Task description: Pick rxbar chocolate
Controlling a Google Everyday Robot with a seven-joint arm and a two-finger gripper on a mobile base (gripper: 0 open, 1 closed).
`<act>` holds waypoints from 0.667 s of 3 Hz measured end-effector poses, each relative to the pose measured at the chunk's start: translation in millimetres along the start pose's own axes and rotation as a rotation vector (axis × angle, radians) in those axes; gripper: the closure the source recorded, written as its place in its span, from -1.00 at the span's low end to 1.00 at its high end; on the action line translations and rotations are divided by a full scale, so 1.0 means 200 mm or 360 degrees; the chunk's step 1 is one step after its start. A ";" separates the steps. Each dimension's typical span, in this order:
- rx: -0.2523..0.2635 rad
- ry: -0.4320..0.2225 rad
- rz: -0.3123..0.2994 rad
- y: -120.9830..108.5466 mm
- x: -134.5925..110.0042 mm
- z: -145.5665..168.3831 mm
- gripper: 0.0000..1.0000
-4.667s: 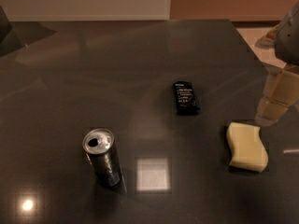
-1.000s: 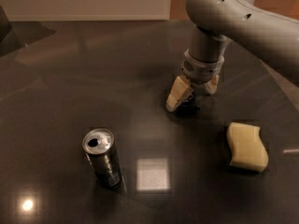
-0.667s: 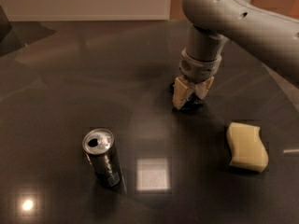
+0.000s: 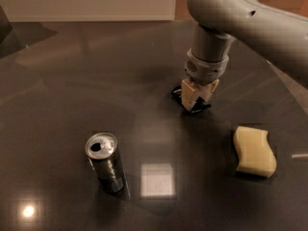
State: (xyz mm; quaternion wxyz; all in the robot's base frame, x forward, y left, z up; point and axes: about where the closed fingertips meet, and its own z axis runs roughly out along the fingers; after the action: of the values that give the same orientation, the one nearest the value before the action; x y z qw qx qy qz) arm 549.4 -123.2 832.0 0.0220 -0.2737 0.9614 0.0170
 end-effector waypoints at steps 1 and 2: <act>-0.0015 -0.0032 0.0004 -0.01 0.05 -0.05 1.00; 0.0002 -0.0084 -0.0064 -0.01 0.08 -0.16 1.00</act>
Offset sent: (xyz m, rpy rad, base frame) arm -0.0255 -0.0182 0.0641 0.0273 -0.0822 0.0977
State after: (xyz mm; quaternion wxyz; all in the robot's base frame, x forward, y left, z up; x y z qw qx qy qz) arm 535.8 -134.5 864.0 0.0477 -0.2923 0.9549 0.0231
